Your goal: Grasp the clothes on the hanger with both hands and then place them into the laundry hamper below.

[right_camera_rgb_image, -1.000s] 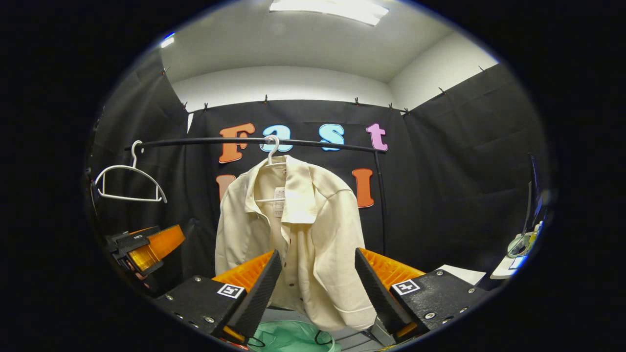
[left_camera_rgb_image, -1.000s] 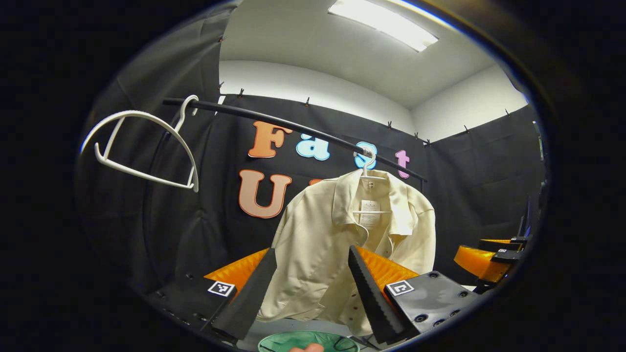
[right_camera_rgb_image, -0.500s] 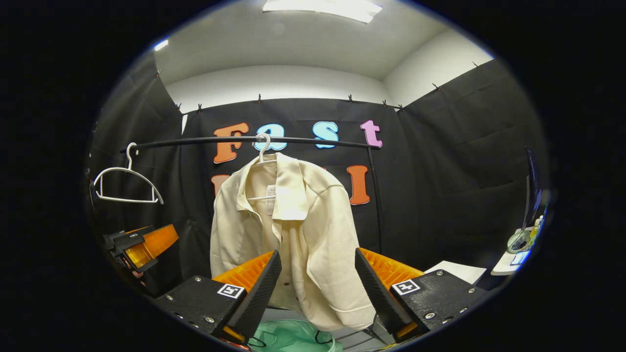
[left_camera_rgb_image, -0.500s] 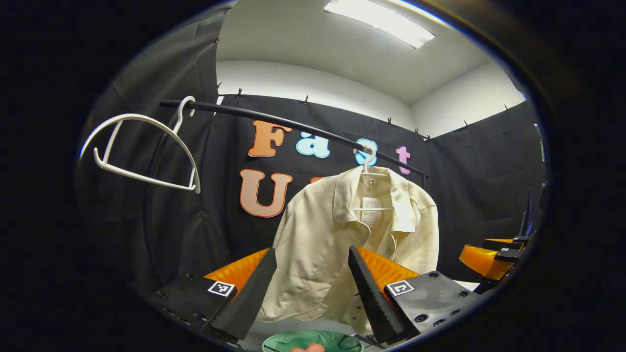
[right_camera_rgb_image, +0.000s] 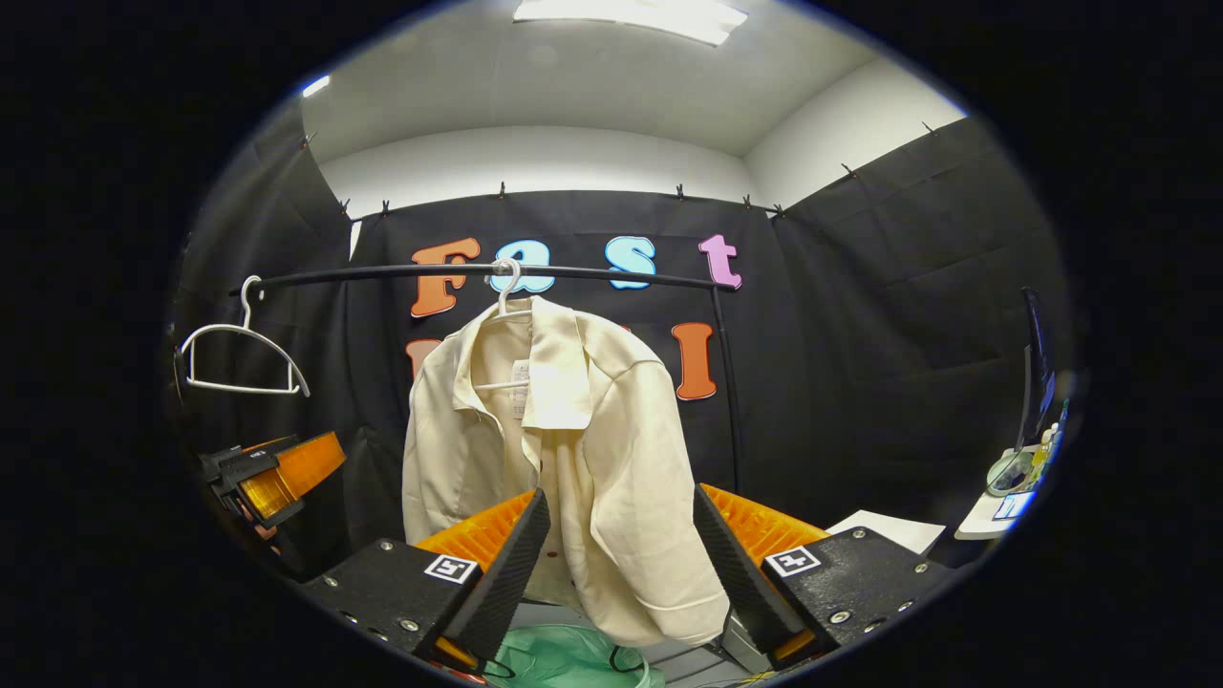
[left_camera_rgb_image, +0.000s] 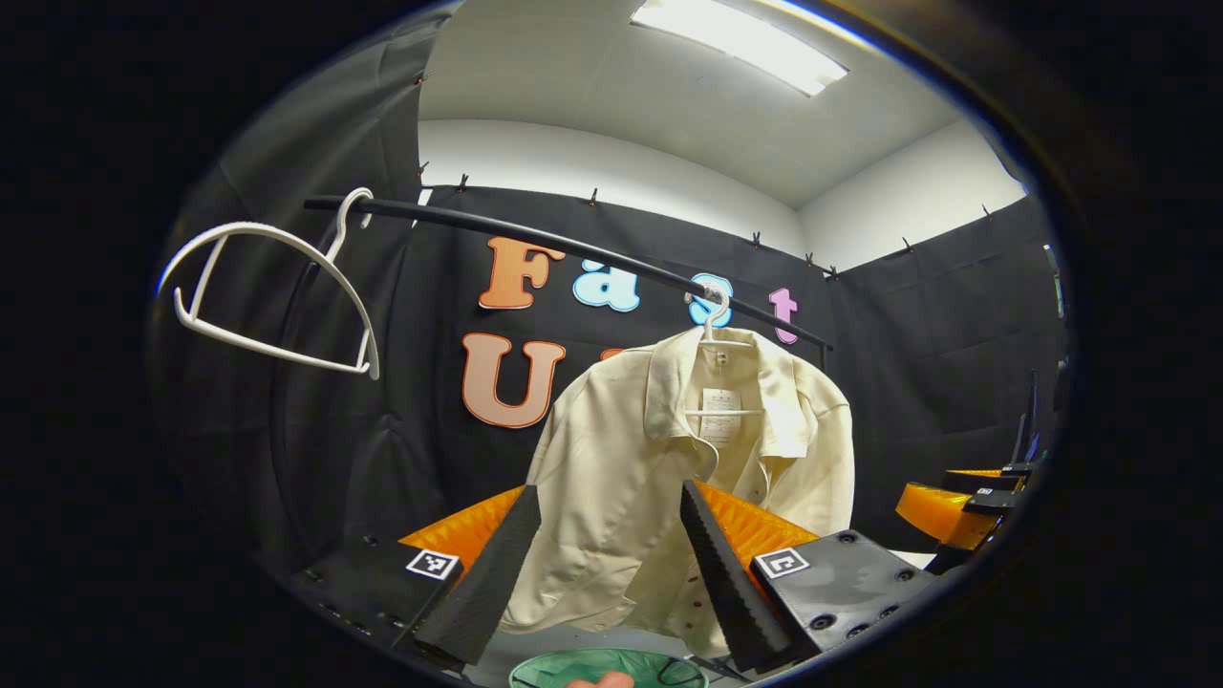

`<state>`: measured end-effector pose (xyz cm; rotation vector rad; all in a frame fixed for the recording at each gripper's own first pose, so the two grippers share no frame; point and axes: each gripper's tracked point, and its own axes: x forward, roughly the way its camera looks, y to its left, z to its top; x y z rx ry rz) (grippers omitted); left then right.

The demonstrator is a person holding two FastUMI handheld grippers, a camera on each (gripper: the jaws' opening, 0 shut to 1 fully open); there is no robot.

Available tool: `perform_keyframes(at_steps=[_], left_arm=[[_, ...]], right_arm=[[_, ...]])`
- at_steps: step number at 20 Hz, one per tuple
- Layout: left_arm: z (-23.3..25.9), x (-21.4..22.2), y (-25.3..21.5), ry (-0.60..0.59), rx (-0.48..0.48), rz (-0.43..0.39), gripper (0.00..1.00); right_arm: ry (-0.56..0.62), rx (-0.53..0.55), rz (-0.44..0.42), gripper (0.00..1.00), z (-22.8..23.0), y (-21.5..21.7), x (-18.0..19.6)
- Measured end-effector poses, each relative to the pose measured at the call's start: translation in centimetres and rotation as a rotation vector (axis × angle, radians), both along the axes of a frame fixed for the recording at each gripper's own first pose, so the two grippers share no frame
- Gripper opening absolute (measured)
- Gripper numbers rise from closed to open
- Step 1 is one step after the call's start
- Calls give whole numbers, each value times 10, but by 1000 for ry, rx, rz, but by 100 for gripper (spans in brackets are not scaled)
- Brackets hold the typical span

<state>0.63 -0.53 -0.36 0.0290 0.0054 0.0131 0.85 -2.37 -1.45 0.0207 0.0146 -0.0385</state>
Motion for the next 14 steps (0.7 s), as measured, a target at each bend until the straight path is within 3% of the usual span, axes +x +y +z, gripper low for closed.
perform_keyframes(at_steps=[6, 8, 11, 12, 14], left_arm=[[-4, -4, 16, 23, 17, 34, 100], [-3, -6, 26, 31, 28, 56, 97], [-2, -8, 38, 34, 43, 77, 100], [0, -9, 44, 32, 48, 86, 97], [3, -12, 53, 19, 50, 100, 100]], right_arm=[[38, -8, 42, 94, -20, 14, 22], [42, -4, 76, 94, -22, 28, 43], [58, 8, 134, 94, -32, 56, 84], [68, 7, 140, 94, -39, 65, 98], [88, 14, 137, 94, -56, 78, 124]])
